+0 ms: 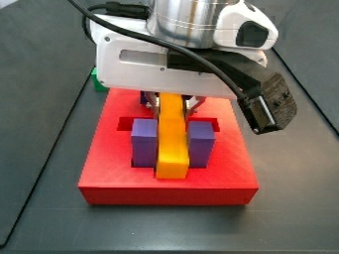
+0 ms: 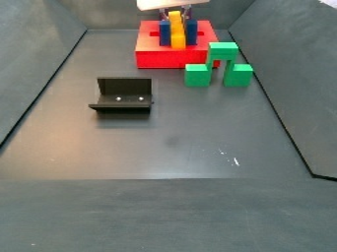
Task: Pick up the yellow object. Move up. Move to above the board. Insert the yellow object.
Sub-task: Insert the yellow object.
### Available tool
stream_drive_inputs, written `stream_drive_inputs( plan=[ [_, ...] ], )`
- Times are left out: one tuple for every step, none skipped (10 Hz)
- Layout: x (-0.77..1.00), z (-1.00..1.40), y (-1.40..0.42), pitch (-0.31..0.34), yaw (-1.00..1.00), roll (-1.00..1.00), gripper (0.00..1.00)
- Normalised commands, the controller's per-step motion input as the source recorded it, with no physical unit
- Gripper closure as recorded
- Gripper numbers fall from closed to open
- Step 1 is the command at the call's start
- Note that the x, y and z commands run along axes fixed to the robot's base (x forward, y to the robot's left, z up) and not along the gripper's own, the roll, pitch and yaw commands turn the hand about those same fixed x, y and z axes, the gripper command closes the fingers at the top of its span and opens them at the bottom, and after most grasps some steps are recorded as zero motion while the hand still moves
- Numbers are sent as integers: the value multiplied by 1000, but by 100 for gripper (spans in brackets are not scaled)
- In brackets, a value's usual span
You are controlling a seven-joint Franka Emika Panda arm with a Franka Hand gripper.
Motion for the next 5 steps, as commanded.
stream_drive_inputs(
  plan=[
    [14, -240, 369, 6, 0, 49, 100],
    [0, -289, 49, 6, 0, 120, 100],
    [0, 0, 0, 7, 0, 0, 100],
    [0, 0, 0, -6, 0, 0, 100],
    [0, 0, 0, 0, 0, 0, 100]
  ],
)
